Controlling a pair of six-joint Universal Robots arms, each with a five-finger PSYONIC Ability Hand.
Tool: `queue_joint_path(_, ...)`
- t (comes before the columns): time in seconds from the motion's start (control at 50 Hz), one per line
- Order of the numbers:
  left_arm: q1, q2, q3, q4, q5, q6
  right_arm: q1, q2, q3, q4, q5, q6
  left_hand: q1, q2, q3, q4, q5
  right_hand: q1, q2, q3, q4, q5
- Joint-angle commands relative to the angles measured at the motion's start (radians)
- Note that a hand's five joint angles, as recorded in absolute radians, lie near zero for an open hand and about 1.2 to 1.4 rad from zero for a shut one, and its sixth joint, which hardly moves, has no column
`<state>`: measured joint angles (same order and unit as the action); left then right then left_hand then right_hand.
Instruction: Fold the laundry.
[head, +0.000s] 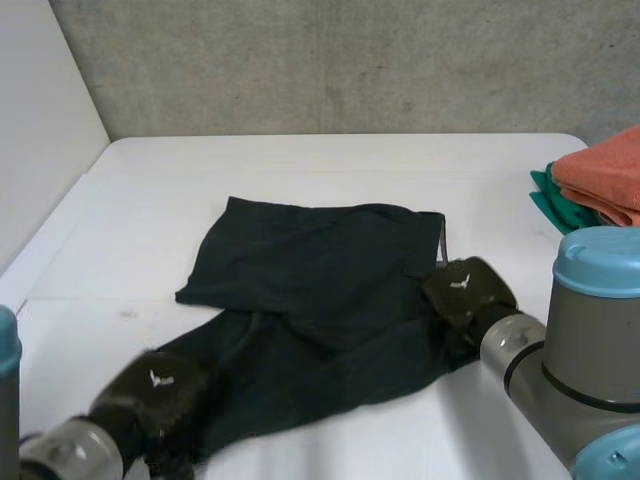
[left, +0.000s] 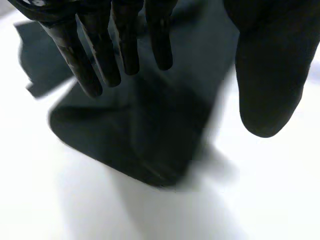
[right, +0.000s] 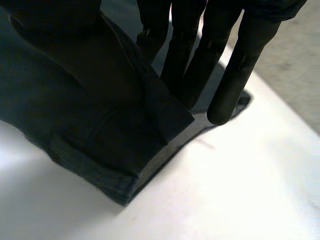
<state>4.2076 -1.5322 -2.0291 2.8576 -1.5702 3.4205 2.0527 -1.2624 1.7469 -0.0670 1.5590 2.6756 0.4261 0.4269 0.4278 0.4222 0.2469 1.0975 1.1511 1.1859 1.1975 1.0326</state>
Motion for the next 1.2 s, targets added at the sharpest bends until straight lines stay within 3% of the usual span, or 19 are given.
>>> queue_joint_path(0.02,-0.009,-0.057,0.010,0.029,-0.056,-0.001,0.000,-0.020,0.003,-0.053,0.067,0.024,0.025,0.024,0.023,0.029,0.030,0.299,0.245,0.210,0.199,0.189)
queue_joint_path(0.1,-0.015,-0.118,0.043,0.046,-0.102,0.011,0.001,-0.026,0.008,-0.051,0.065,0.029,0.095,0.094,0.094,0.099,0.100,0.299,0.245,0.210,0.199,0.189)
queue_joint_path(0.16,-0.031,-0.158,0.066,0.063,-0.135,0.031,0.003,-0.028,0.016,-0.031,0.053,0.024,0.555,0.554,0.553,0.559,0.560,0.299,0.245,0.210,0.199,0.189)
queue_joint_path(0.18,-0.037,-0.169,0.075,0.089,-0.157,0.043,0.006,-0.026,0.019,-0.005,0.036,0.014,0.894,0.893,0.892,0.898,0.898,0.299,0.245,0.210,0.199,0.189)
queue_joint_path(0.2,-0.040,-0.175,0.078,0.103,-0.169,0.049,0.006,-0.028,0.020,0.015,0.027,0.003,0.969,0.969,0.968,0.973,0.974,0.299,0.245,0.210,0.199,0.189)
queue_joint_path(0.32,-0.070,-0.166,0.078,0.108,-0.185,0.095,-0.015,-0.051,0.068,0.255,-0.056,-0.199,0.970,0.969,0.968,0.974,0.975,0.299,0.245,0.210,0.199,0.189)
queue_joint_path(0.42,-0.119,-0.131,0.069,-0.090,-0.157,0.183,-0.092,-0.100,0.178,0.482,-0.094,-0.481,0.970,0.969,0.968,0.974,0.975,0.299,0.245,0.210,0.199,0.189)
queue_joint_path(0.48,-0.139,-0.117,0.084,-0.190,-0.165,0.220,-0.123,-0.123,0.177,0.481,-0.106,-0.566,0.970,0.969,0.968,0.974,0.975,0.299,0.245,0.210,0.199,0.189)
queue_joint_path(0.62,-0.136,-0.131,0.199,-0.120,-0.200,0.256,-0.111,-0.118,0.062,0.432,-0.126,-0.456,0.970,0.969,0.968,0.974,0.975,0.299,0.245,0.210,0.199,0.189)
queue_joint_path(0.76,-0.087,-0.324,0.421,0.172,-0.199,0.322,-0.083,0.030,-0.142,0.221,-0.108,-0.297,0.970,0.969,0.968,0.974,0.975,0.299,0.245,0.210,0.199,0.189)
queue_joint_path(0.86,-0.040,-0.538,0.655,0.426,-0.160,0.382,-0.080,0.174,-0.277,-0.027,0.014,-0.252,0.970,0.969,0.968,0.974,0.975,0.299,0.245,0.210,0.199,0.189)
queue_joint_path(0.92,-0.023,-0.670,0.804,0.506,-0.154,0.442,-0.077,0.262,-0.343,-0.173,0.071,-0.256,0.970,0.969,0.968,0.974,0.975,0.299,0.245,0.210,0.199,0.189)
queue_joint_path(1.02,-0.011,-0.848,1.024,0.506,-0.162,0.510,-0.077,0.383,-0.424,-0.365,0.093,-0.304,0.970,0.969,0.968,0.974,0.975,0.299,0.245,0.210,0.199,0.189)
queue_joint_path(1.14,-0.020,-0.982,1.217,0.473,-0.165,0.505,-0.080,0.509,-0.516,-0.514,0.104,-0.381,0.970,0.969,0.968,0.974,0.975,0.299,0.245,0.210,0.199,0.189)
queue_joint_path(1.16,-0.023,-1.005,1.246,0.462,-0.168,0.496,-0.082,0.538,-0.539,-0.533,0.114,-0.385,0.970,0.969,0.968,0.974,0.975,0.179,0.126,0.091,0.079,0.070)
queue_joint_path(1.2,-0.028,-1.019,1.259,0.456,-0.171,0.482,-0.078,0.563,-0.558,-0.542,0.130,-0.382,0.597,0.596,0.595,0.601,0.602,-0.631,-0.684,-0.719,-0.731,-0.740)
